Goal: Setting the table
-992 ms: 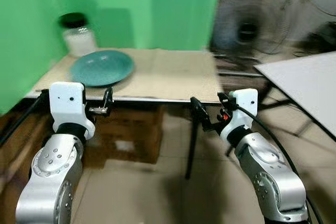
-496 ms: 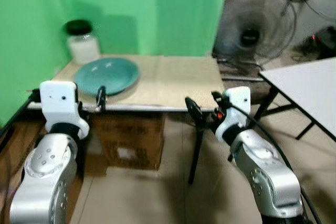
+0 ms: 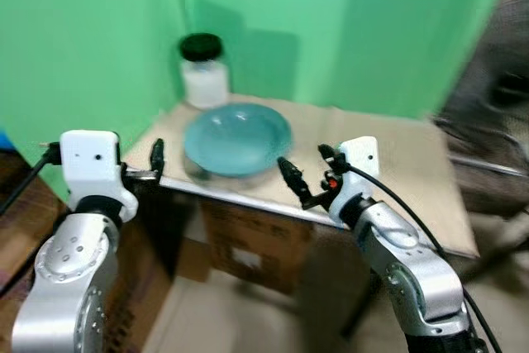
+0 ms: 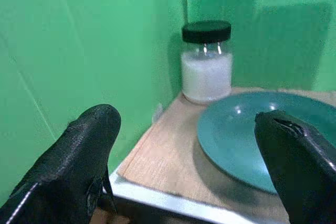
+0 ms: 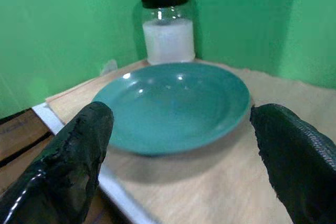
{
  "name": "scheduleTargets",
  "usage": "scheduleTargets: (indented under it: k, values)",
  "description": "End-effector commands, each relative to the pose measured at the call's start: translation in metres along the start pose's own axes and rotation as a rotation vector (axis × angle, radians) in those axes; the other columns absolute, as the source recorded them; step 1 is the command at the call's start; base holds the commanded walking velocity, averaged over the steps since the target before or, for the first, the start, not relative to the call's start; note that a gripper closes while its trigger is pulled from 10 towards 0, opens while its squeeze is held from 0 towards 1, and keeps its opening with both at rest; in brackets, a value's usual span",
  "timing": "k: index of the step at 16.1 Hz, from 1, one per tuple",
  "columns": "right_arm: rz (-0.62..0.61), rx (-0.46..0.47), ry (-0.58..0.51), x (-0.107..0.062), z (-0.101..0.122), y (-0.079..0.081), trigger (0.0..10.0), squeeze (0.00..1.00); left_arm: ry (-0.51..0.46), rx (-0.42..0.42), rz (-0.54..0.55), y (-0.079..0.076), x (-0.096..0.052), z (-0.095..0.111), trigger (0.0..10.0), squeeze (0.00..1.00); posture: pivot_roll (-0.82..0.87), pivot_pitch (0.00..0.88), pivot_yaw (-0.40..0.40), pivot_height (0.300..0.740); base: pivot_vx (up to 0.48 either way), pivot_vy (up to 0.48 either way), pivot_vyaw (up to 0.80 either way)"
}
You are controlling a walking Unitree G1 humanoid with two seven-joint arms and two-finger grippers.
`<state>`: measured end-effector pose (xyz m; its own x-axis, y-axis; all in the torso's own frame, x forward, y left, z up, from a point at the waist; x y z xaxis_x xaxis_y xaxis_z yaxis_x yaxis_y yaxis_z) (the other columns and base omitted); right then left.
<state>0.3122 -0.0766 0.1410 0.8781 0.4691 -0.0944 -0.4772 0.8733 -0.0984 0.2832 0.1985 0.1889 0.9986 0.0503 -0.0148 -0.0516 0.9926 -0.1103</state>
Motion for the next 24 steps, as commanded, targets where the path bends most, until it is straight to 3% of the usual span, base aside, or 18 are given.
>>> scheduleTargets:
  k: [1, 6, 7, 13, 16, 20, 21, 24]
  values:
    - [-0.044, 0.003, -0.001, -0.002, -0.001, -0.009, 10.0, 1.0, 0.004, 0.005, -0.02, -0.003, -0.001, 0.0, 10.0, 0.0, -0.02, 0.0, 0.025, 0.74, 0.465, 0.0, 0.0]
    - [-0.052, 0.021, 0.013, -0.002, -0.003, -0.013, 10.0, 1.0, 0.032, 0.022, -0.083, -0.007, -0.002, -0.004, 10.0, 0.0, -0.02, 0.0, 0.024, 0.74, 0.464, 0.0, 0.0]
    - [-0.062, 0.06, 0.035, -0.002, -0.006, -0.014, 10.0, 1.0, 0.034, 0.022, -0.093, -0.008, -0.002, -0.004, 10.0, 0.0, -0.02, 0.0, 0.022, 0.74, 0.465, 0.0, -0.73]
    - [-0.067, 0.047, 0.013, -0.01, -0.001, -0.018, 10.0, 1.0, 0.124, 0.04, -0.272, -0.029, -0.009, -0.021, 10.0, 0.0, -0.04, 0.0, 0.023, 0.74, 0.438, 0.0, -0.75]
    - [-0.048, 0.023, 0.025, -0.017, -0.001, -0.022, 10.0, 1.0, 0.149, 0.051, -0.288, -0.029, -0.009, -0.027, 10.0, 0.0, -0.05, 0.0, 0.029, 0.74, 0.0, 0.0, 0.0]
    - [0.092, -0.009, 0.059, -0.021, -0.004, -0.017, 10.0, 1.0, 0.177, 0.056, -0.288, -0.028, -0.011, -0.033, 10.0, 0.0, -0.06, 0.0, 0.022, 0.74, 0.0, 0.0, 0.0]
    - [0.137, 0.007, 0.105, -0.02, -0.011, -0.019, 10.0, 1.0, 0.229, 0.073, -0.313, -0.027, -0.013, -0.042, 10.0, 0.0, -0.06, 0.0, 0.022, 0.74, 0.0, 0.0, 0.0]
    - [0.124, 0.044, 0.145, -0.012, -0.012, -0.037, 10.0, 1.0, 0.265, 0.098, -0.329, -0.021, -0.011, -0.046, 10.0, 0.0, -0.06, 0.0, 0.027, 0.74, 0.0, 0.0, 0.0]
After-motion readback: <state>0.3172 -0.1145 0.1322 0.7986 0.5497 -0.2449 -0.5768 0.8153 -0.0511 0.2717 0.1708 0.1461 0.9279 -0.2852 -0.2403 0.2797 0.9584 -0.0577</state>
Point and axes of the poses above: a point about 5 cm out from each wrist's last joint towards the gripper, its own x axis pointing out of the wrist towards the gripper, its own z axis along the axis of the wrist's last joint, y = z × x, the point moved 5 cm from there along x, pointing out of the wrist towards the gripper, and after that the axes turned 13 degrees about -x, right-handed, at the moved point
